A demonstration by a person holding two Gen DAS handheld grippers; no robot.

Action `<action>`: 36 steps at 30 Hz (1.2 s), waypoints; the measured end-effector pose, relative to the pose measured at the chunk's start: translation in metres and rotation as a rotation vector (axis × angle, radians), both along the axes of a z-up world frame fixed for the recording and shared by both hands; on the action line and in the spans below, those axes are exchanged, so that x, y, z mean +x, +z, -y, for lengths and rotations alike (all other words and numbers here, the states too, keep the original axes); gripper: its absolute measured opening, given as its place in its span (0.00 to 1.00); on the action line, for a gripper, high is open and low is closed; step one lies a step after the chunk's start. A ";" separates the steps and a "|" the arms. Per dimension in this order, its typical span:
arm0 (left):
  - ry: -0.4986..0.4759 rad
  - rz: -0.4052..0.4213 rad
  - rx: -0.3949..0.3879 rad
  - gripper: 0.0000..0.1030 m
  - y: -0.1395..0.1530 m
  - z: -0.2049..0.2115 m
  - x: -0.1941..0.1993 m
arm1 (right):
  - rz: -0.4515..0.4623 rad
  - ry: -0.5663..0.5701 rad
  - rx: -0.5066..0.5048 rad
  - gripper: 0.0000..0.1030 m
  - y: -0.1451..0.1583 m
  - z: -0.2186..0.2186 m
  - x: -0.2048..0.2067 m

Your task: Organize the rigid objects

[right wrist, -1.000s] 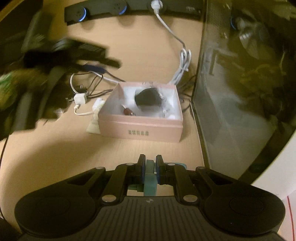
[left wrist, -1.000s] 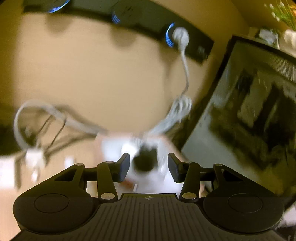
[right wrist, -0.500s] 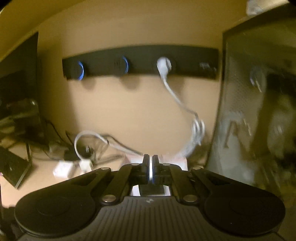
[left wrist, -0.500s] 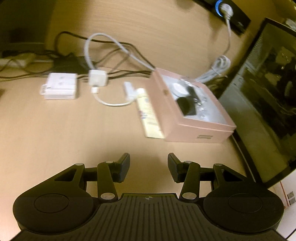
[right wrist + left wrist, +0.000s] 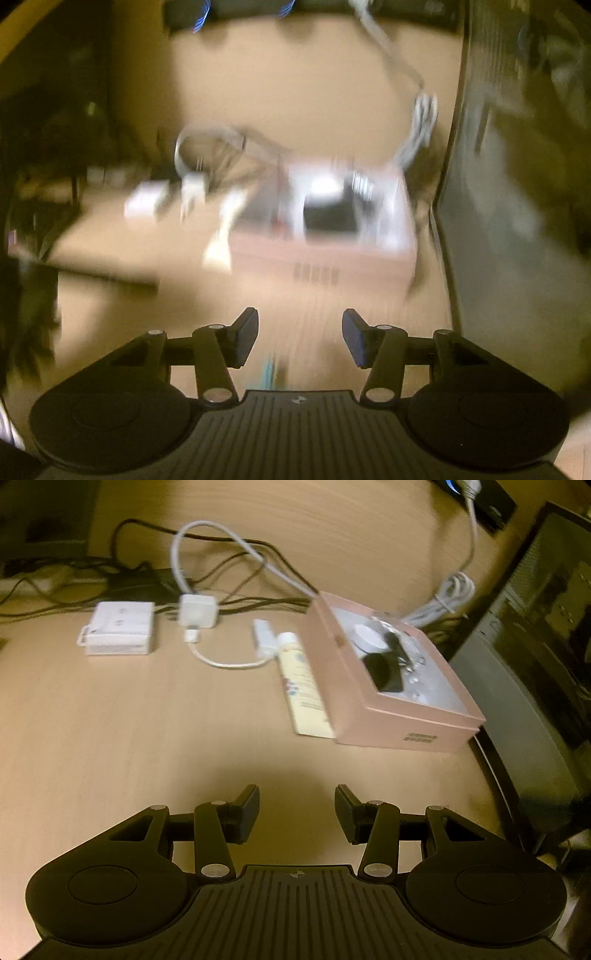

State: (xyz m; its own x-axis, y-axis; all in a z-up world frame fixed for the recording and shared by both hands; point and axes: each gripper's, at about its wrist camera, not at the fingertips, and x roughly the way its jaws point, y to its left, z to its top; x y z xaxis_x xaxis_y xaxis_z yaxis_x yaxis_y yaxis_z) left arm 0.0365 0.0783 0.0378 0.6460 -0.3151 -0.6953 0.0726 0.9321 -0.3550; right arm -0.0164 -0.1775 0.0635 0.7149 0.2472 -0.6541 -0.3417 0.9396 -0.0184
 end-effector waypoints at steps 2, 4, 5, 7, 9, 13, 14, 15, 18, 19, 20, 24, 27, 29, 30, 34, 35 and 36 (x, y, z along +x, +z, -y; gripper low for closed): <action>-0.020 0.006 0.032 0.48 0.002 0.008 -0.001 | -0.030 0.010 -0.060 0.49 -0.021 -0.003 -0.019; -0.038 0.015 0.083 0.48 0.005 0.017 -0.003 | -0.059 0.013 -0.086 0.49 -0.037 -0.004 -0.033; -0.045 0.017 0.096 0.48 0.005 0.020 -0.003 | -0.073 0.011 -0.085 0.49 -0.041 -0.005 -0.037; -0.062 0.016 0.097 0.48 0.006 0.026 -0.005 | -0.091 -0.007 -0.068 0.49 -0.045 -0.003 -0.038; -0.076 0.012 0.093 0.48 0.006 0.029 -0.006 | -0.084 -0.031 -0.047 0.49 -0.045 -0.002 -0.035; -0.095 0.003 0.085 0.48 0.007 0.033 -0.011 | -0.074 -0.096 -0.014 0.63 -0.041 0.003 -0.019; -0.098 0.002 0.087 0.48 0.007 0.034 -0.012 | -0.080 -0.114 0.011 0.66 -0.041 0.004 -0.012; -0.099 0.002 0.089 0.48 0.008 0.034 -0.012 | -0.084 -0.132 0.033 0.70 -0.041 0.005 -0.008; -0.090 0.000 0.095 0.48 0.007 0.032 -0.015 | -0.084 -0.176 0.070 0.74 -0.046 0.001 0.007; -0.084 -0.003 0.097 0.48 0.007 0.030 -0.015 | -0.084 -0.187 0.072 0.75 -0.050 -0.001 0.010; -0.077 -0.007 0.098 0.48 0.006 0.029 -0.016 | -0.089 -0.196 0.069 0.75 -0.054 -0.003 0.013; -0.054 -0.022 0.100 0.48 0.003 0.024 -0.017 | -0.061 -0.184 0.041 0.76 -0.066 -0.009 0.015; -0.051 -0.032 0.103 0.48 0.001 0.022 -0.017 | -0.043 -0.159 0.064 0.52 -0.065 -0.009 0.015; -0.053 -0.035 0.103 0.48 0.000 0.022 -0.019 | -0.044 -0.137 0.029 0.29 -0.062 -0.013 0.015; -0.052 -0.037 0.102 0.48 0.000 0.021 -0.019 | -0.049 -0.124 0.024 0.25 -0.061 -0.013 0.015; -0.035 -0.046 0.092 0.48 -0.003 0.013 -0.024 | -0.062 -0.103 0.030 0.09 -0.052 -0.005 0.014; -0.030 -0.049 0.089 0.48 -0.004 0.010 -0.025 | -0.064 -0.105 0.022 0.09 -0.049 -0.004 0.015; -0.023 -0.051 0.086 0.48 -0.004 0.008 -0.026 | -0.063 -0.105 0.016 0.09 -0.047 -0.003 0.015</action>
State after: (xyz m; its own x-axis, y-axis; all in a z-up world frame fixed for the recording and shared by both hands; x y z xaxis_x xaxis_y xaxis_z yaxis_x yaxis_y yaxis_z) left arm 0.0107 0.0705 0.0336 0.6021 -0.2670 -0.7525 0.0782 0.9576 -0.2773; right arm -0.0016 -0.1744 0.0169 0.6951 0.1840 -0.6950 -0.2413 0.9703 0.0156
